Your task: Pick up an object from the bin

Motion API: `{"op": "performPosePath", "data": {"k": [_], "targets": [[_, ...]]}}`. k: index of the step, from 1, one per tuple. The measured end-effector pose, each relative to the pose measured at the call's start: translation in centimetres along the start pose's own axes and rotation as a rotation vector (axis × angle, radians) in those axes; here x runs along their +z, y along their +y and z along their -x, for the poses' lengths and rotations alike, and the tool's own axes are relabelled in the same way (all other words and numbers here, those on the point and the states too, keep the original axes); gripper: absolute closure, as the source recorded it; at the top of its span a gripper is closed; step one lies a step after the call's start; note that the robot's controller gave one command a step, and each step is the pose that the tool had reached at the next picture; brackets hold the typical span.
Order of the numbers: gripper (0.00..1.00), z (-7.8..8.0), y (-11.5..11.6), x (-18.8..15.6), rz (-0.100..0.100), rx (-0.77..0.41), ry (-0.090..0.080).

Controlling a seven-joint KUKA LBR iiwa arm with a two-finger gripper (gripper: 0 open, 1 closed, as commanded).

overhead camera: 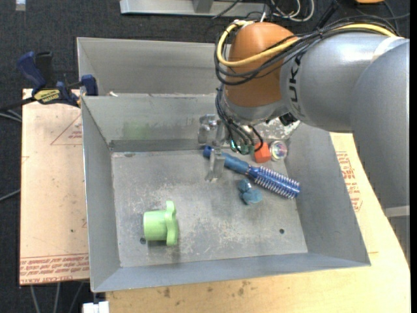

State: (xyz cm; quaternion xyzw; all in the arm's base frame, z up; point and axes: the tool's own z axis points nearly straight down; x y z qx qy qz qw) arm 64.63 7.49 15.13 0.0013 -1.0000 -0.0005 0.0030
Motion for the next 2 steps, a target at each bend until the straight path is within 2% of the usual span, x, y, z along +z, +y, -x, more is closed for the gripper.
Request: {"op": "performPosePath", "data": {"k": [1,2], "targets": [[0.0,-1.8,-2.4,1.5,0.0,0.111,-0.005],[0.0,-3.2,-2.5,2.7,0.0,0.03,-0.006]]}}
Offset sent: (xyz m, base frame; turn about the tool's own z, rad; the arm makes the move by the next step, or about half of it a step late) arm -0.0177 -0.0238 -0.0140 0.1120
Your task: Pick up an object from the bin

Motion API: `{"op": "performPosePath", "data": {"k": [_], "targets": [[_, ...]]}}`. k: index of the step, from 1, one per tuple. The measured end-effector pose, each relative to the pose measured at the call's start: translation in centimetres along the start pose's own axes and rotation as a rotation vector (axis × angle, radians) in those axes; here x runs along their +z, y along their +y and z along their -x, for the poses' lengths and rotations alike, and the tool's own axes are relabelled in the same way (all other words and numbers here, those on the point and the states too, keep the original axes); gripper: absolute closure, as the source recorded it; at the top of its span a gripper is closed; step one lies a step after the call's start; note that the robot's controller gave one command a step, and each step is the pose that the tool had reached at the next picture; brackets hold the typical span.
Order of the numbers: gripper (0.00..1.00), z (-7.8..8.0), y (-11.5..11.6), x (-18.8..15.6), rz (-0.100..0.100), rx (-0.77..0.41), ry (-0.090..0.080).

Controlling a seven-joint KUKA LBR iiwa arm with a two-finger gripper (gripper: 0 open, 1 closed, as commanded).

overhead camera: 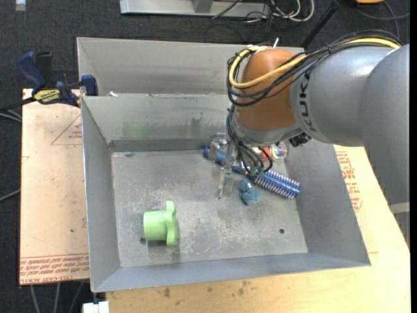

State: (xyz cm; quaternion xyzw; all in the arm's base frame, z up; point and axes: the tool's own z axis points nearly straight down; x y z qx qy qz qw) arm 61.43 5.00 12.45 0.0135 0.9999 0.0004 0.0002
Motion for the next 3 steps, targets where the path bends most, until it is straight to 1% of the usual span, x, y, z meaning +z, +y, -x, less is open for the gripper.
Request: {"op": "performPosePath", "data": {"k": [1,2,3], "targets": [[0.0,-1.6,9.1,-1.6,0.005,-0.103,-0.003],[0.0,-10.5,12.6,5.6,0.002,-0.556,0.005],[1.0,-10.2,12.4,5.5,0.001,-0.552,0.0]]}}
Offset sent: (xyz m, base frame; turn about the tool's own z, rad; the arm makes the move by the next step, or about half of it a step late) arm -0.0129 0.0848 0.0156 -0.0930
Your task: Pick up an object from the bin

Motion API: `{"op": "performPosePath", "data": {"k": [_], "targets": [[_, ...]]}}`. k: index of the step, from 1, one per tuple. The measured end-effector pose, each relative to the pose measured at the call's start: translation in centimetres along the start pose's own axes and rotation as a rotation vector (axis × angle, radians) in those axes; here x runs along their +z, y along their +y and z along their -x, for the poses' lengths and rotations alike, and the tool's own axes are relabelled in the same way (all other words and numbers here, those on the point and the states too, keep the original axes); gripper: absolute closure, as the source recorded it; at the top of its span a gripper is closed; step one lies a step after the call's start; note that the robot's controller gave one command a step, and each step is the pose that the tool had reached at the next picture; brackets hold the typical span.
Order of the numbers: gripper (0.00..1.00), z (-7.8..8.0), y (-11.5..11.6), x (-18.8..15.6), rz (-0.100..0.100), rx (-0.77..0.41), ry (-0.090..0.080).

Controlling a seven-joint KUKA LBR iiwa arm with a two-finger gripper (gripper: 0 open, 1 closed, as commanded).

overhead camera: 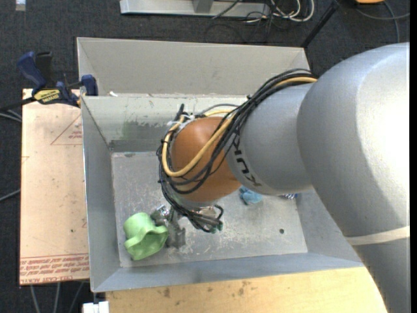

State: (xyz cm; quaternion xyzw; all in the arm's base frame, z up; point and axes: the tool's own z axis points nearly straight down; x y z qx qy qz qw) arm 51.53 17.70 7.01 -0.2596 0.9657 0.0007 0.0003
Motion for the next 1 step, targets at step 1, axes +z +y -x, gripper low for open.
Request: {"op": "performPosePath", "data": {"k": [1], "targets": [[1.0,0.7,1.85,-13.16,-0.002,-0.007,-0.011]]}}
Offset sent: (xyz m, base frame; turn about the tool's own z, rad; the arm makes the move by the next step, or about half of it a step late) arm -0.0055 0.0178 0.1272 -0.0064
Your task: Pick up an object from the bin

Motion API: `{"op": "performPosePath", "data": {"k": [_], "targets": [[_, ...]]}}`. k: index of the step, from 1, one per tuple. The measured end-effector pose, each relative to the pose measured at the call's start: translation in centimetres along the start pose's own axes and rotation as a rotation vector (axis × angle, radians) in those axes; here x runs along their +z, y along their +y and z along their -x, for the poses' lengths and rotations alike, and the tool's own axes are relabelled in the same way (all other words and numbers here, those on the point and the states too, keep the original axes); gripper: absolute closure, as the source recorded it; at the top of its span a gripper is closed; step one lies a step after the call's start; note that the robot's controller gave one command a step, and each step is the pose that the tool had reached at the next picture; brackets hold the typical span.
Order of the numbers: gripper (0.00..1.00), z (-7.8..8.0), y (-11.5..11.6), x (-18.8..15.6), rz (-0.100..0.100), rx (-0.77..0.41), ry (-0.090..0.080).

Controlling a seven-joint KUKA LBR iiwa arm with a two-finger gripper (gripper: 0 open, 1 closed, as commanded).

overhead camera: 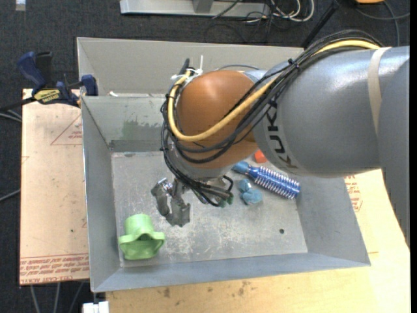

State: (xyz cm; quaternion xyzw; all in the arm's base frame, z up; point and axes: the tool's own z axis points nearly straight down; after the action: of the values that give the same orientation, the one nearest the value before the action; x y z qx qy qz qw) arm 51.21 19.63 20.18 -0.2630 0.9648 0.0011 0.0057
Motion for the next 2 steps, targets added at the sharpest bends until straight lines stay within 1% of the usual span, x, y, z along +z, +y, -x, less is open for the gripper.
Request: {"op": "performPosePath", "data": {"k": [1,2], "targets": [[0.0,-0.2,0.0,0.4,0.002,0.002,0.009],[0.0,-0.9,4.9,5.9,0.005,-0.14,0.015]]}}
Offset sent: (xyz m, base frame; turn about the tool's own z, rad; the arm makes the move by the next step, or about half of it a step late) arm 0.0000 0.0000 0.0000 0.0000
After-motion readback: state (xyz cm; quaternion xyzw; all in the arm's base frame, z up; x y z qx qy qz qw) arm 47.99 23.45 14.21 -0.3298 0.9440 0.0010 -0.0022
